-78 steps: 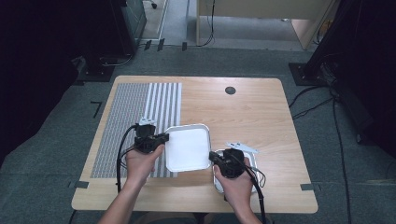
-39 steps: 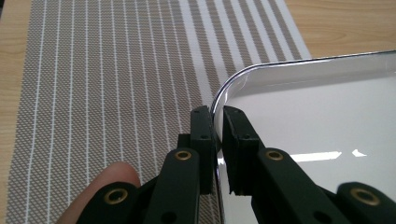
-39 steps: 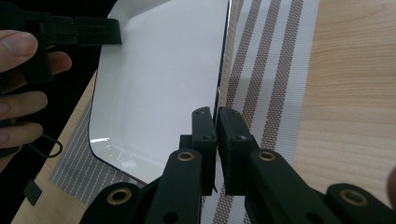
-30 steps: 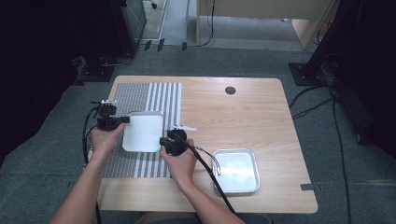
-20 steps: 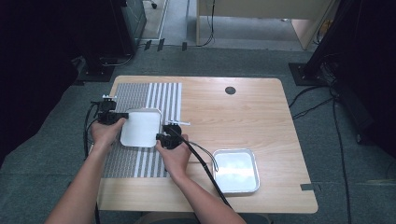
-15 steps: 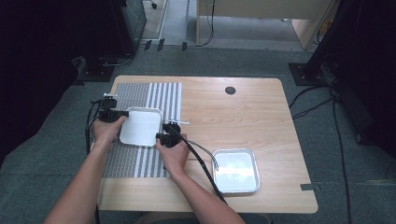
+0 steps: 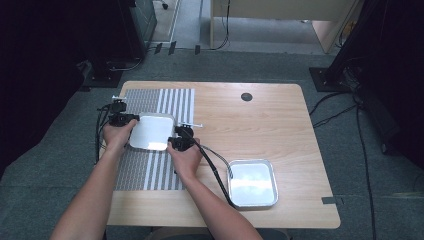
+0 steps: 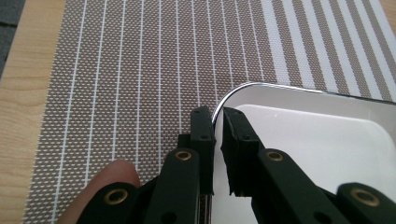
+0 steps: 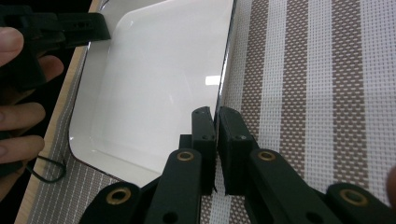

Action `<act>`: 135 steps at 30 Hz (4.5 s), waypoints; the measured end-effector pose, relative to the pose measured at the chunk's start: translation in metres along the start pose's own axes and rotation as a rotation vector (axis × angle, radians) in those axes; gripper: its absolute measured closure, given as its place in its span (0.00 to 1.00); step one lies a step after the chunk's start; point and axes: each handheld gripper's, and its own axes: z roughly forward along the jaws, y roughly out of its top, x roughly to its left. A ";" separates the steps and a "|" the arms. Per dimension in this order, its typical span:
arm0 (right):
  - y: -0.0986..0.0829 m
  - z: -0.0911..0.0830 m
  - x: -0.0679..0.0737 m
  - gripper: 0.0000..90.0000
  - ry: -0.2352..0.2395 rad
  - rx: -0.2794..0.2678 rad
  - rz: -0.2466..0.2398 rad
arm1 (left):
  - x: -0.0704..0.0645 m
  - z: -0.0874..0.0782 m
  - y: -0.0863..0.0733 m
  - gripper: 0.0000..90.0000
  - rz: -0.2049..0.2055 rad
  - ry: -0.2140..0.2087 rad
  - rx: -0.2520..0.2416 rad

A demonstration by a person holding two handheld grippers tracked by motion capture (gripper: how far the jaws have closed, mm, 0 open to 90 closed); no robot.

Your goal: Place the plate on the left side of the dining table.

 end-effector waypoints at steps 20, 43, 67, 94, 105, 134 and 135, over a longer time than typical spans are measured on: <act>0.010 0.008 -0.004 0.95 0.014 0.000 0.038 | 0.011 0.013 0.002 0.93 -0.116 -0.052 -0.034; 0.012 0.002 -0.009 0.71 0.042 -0.053 -0.064 | 0.009 -0.008 0.003 0.69 -0.078 -0.040 -0.086; 0.037 -0.068 -0.030 0.32 0.009 -0.170 -0.391 | -0.028 -0.065 -0.031 0.30 0.058 -0.104 -0.223; 0.045 -0.139 -0.076 0.25 -0.083 -0.232 -0.440 | -0.058 -0.107 -0.081 0.16 0.159 -0.161 -0.259; 0.042 -0.163 -0.101 0.25 -0.110 -0.253 -0.438 | -0.055 -0.119 -0.104 0.16 0.158 -0.168 -0.271; 0.025 -0.219 -0.170 0.26 -0.174 -0.318 -0.386 | -0.022 -0.137 -0.165 0.17 0.162 -0.084 -0.295; 0.025 -0.220 -0.172 0.26 -0.176 -0.322 -0.383 | -0.019 -0.138 -0.167 0.17 0.161 -0.081 -0.295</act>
